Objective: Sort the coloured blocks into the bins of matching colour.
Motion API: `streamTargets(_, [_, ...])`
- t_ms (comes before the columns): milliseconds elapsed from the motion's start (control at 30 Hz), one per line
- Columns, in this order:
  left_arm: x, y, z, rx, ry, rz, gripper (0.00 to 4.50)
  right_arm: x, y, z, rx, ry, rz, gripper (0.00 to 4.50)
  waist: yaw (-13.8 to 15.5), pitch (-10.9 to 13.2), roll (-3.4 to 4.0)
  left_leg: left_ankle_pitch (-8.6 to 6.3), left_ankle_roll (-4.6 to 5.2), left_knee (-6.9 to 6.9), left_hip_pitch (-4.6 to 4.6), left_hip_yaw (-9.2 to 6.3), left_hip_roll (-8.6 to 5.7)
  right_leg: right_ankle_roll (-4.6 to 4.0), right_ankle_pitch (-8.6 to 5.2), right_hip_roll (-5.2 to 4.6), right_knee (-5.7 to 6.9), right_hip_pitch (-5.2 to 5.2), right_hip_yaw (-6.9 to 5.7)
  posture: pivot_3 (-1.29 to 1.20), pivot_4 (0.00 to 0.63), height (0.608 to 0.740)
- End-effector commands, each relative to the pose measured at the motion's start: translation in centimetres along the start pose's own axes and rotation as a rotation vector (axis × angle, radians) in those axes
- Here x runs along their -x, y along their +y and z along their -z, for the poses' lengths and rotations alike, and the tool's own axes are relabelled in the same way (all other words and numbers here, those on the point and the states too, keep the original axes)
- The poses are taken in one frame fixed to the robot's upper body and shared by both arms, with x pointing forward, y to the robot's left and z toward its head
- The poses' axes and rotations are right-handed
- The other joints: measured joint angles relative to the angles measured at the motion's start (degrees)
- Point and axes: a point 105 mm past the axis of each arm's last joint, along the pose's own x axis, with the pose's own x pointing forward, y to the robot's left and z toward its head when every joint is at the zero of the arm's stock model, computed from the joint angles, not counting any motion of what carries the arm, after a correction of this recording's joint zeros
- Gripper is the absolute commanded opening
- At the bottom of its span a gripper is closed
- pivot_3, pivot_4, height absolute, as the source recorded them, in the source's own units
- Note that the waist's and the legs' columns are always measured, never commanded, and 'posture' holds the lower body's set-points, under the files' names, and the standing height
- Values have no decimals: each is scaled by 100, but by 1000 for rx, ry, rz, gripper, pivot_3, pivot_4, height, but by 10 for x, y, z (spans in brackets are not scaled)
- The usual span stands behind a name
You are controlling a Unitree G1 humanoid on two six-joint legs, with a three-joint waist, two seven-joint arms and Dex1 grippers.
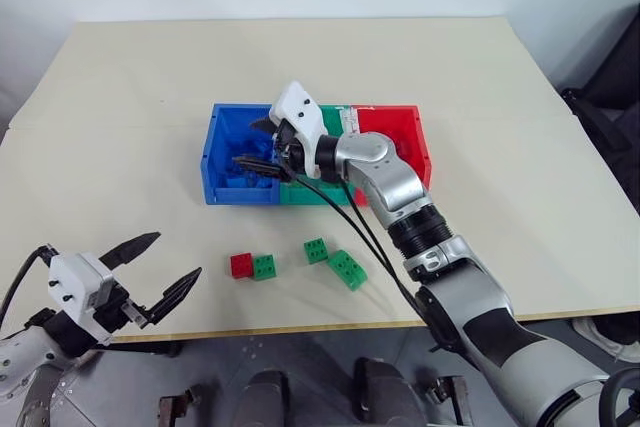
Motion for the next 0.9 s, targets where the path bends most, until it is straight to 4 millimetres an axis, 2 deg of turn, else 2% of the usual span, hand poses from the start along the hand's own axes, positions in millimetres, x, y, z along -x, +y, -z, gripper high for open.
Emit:
streamTargets(33, [-9, -3, -9, -21, -28, 40, 4500, 25, -10, -17, 61, -79, 9, 4476, 22, 0, -1, 0, 0, 1, -1, -1, 0, 0, 0, 0, 1, 0, 0, 0, 150, 740])
streamTargets(133, [-22, -7, -12, -39, -40, 111, 4500, 69, -7, -11, 86, -111, -58, 4476, 57, -2, -3, -1, 2, 2, -1, -4, -5, 0, 0, -2, 0, 3, -1, 0, 150, 740])
streamTargets(267, [-38, -17, -13, -25, -53, 220, 4500, 122, -2, 13, 96, -32, -69, 4476, 44, -2, -3, -7, 12, 3, 0, 0, -9, 0, 0, -4, -6, 8, -2, 0, 150, 740])
streamTargets(400, [-53, -33, -9, -12, -32, 372, 4500, 176, 13, 33, 96, 28, -105, 4476, 13, 0, 1, -8, 12, -4, 2, 13, -1, 1, 0, 0, -11, 4, -1, 0, 150, 740])
streamTargets(500, [-68, -47, -12, -51, -38, 505, 4500, 229, 18, 58, 98, 105, -66, 4476, 53, 0, 0, -8, 12, 0, 4, 19, 7, 1, 0, 5, -15, 6, -1, 0, 150, 740])
streamTargets(567, [-75, -54, -14, -62, -50, 570, 4500, 256, 25, 73, 72, 191, -64, 4476, 112, 0, 0, -8, 13, 6, 5, 21, 2, 4, 2, 3, -17, 13, -1, 0, 150, 740])
streamTargets(633, [-78, -59, -16, -56, -64, 612, 4500, 267, 29, 79, 42, 225, -45, 4476, 146, 0, 0, -9, 15, 10, 5, 25, 0, 9, 5, 1, -21, 15, 2, 0, 150, 740])
streamTargets(733, [-82, -63, -17, -67, -77, 639, 4500, 271, 36, 80, 25, 233, -51, 4476, 120, 0, 1, -8, 14, 12, 15, 44, 19, 12, 6, 11, -20, 15, 7, 0, 150, 740])
streamTargets(800, [-85, -65, -16, -83, -80, 659, 4500, 263, 44, 79, 20, 227, -74, 4476, 126, 0, 1, -7, 11, 12, 17, 51, 32, 11, 6, 21, -20, 15, 7, 0, 150, 740])
streamTargets(900, [-82, -62, -14, -58, -70, 652, 4500, 234, 69, 78, -21, 226, -152, 4476, 138, 0, 1, -6, 9, 14, 17, 53, 35, 11, 6, 22, -17, 14, 8, 0, 150, 740])
